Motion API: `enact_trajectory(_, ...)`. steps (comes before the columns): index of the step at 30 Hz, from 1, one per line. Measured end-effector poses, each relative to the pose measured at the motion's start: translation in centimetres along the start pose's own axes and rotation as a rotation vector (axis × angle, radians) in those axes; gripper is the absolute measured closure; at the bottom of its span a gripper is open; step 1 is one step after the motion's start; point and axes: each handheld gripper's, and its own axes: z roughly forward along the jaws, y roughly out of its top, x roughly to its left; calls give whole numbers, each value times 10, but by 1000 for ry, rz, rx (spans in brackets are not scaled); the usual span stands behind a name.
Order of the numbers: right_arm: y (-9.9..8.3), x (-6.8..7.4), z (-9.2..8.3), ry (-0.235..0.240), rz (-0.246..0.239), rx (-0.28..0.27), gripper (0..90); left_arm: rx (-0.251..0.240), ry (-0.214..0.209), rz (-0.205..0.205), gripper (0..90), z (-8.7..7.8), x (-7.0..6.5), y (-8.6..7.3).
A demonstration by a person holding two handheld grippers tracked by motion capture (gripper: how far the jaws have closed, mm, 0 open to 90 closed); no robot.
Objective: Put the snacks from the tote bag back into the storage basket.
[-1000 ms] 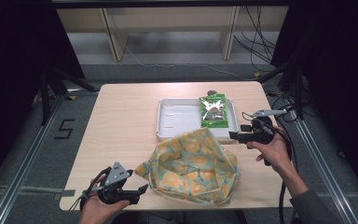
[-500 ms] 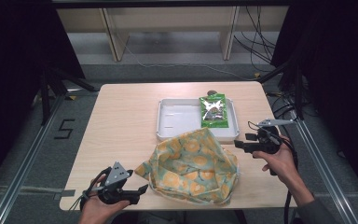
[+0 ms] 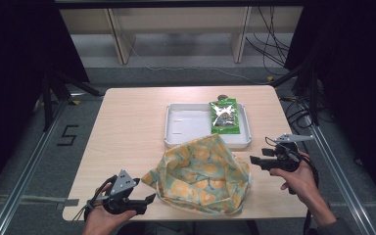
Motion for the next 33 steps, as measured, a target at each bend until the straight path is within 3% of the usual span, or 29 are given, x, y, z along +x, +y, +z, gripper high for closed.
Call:
enact_trajectory(1, -1, 3, -2, 1, 35, 16, 356, 5, 0, 10, 262, 0, 1, 0)
enact_trajectory(2, -3, 2, -2, 1, 5, 6, 355, 2, 5, 5, 262, 0, 0, 0)
enact_trajectory(7, -12, 8, -8, 10, 36, 11, 350, 0, 3, 6, 262, 0, 0, 0)
enact_trajectory(9, -15, 6, -10, 8, 3, 5, 339, -1, 7, 6, 262, 0, 0, 0)
enact_trajectory(10, -17, 10, -11, 8, 44, 11, 335, -2, 3, 5, 262, 0, 0, 0)
enact_trajectory(11, -19, 7, -11, 14, 6, 5, 335, -2, 3, 4, 262, 0, 0, 0)
enact_trajectory(12, -21, 11, -14, 13, 46, 21, 335, 0, 6, -2, 262, 0, 0, 0)
enact_trajectory(15, -27, 13, -16, 16, 48, 26, 337, 2, 7, 2, 262, 0, 0, 0)
enact_trajectory(17, -30, 12, -19, 5, 7, 18, 337, 0, 6, -2, 262, 0, 0, 0)
enact_trajectory(20, -35, 17, -21, 10, 42, 32, 331, 2, 7, -1, 262, 0, 0, 0)
enact_trajectory(23, -40, 15, -22, 11, -4, 17, 321, 2, 8, 0, 262, 0, 0, 0)
enact_trajectory(24, -41, 17, -24, 13, 4, 22, 318, 1, 7, -1, 262, 0, 0, 0)
enact_trajectory(25, -43, 21, -26, 16, 44, 38, 316, 3, 5, 2, 262, 0, 0, 0)
enact_trajectory(26, -44, 20, -25, 16, 8, 16, 312, 10, 8, 9, 262, 0, 0, 0)
enact_trajectory(27, -45, 20, -26, 14, 3, 24, 307, 11, 6, 12, 262, 0, 0, 0)
enact_trajectory(28, -47, 24, -28, 15, 33, 38, 302, 11, 8, 11, 262, 0, 0, 0)
enact_trajectory(29, -49, 23, -27, 19, 14, 18, 300, 12, 8, 8, 262, 0, 0, 0)
enact_trajectory(30, -50, 25, -29, 23, 28, 41, 296, 12, 8, 8, 262, 0, 0, 0)
enact_trajectory(31, -52, 26, -29, 23, 34, 29, 286, 11, 11, 5, 262, 0, 0, 0)
enact_trajectory(33, -54, 25, -30, 31, 2, 26, 280, 13, 6, 17, 262, 0, 1, 0)
